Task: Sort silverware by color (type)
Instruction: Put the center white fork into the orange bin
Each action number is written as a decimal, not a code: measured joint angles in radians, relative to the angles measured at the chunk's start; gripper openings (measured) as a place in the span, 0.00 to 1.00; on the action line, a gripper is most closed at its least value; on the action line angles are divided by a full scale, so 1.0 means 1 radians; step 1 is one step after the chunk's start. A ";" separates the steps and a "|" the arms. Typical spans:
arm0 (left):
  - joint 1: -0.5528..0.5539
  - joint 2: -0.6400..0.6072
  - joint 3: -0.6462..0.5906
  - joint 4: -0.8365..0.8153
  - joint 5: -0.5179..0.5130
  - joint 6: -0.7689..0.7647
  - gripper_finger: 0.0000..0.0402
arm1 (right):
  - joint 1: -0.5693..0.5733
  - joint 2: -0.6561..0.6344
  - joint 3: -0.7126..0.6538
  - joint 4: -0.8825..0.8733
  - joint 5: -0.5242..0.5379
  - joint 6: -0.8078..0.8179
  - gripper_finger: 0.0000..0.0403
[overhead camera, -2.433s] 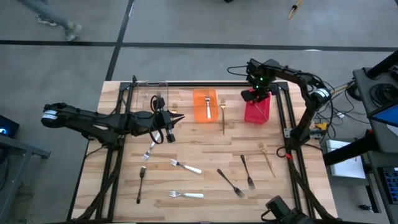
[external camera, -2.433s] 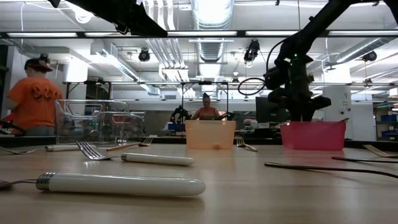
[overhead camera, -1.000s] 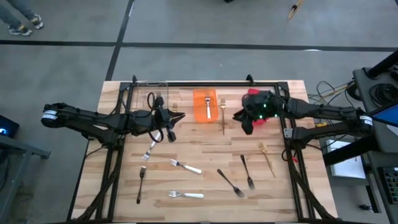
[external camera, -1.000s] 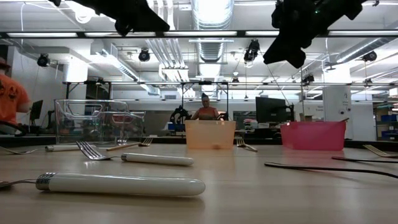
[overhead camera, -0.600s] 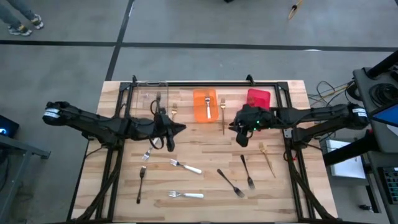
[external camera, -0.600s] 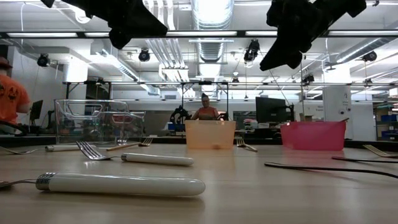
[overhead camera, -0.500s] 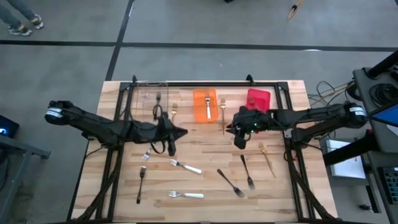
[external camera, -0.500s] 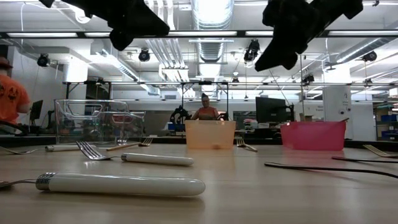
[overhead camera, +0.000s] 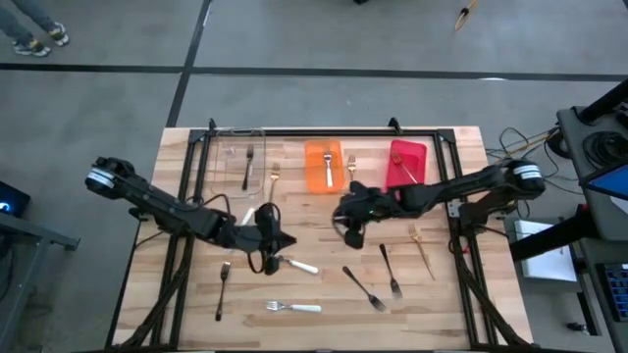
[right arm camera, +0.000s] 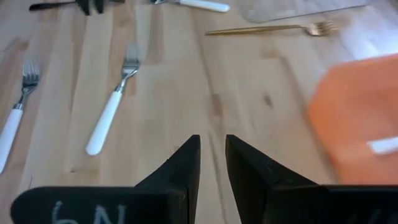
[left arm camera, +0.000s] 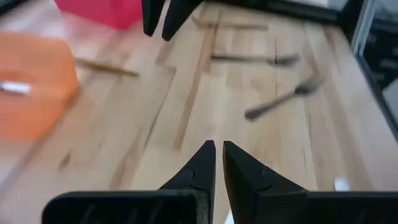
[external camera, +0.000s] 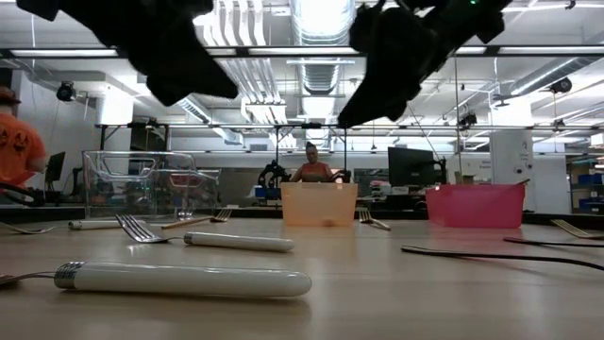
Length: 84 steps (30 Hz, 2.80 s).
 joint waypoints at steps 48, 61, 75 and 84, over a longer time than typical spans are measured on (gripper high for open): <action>-0.161 -0.124 0.000 -0.219 -0.323 -0.032 0.03 | 0.173 0.620 0.520 0.016 0.000 -0.084 0.19; -0.160 -0.124 0.000 -0.219 -0.327 -0.032 0.03 | 0.173 0.648 0.519 0.050 0.002 -0.062 0.50; -0.160 -0.123 0.000 -0.216 -0.328 -0.032 0.03 | 0.171 0.735 0.526 0.080 0.005 -0.032 0.53; -0.160 -0.123 0.000 -0.215 -0.328 -0.032 0.03 | 0.170 0.739 0.526 0.076 0.010 -0.042 0.50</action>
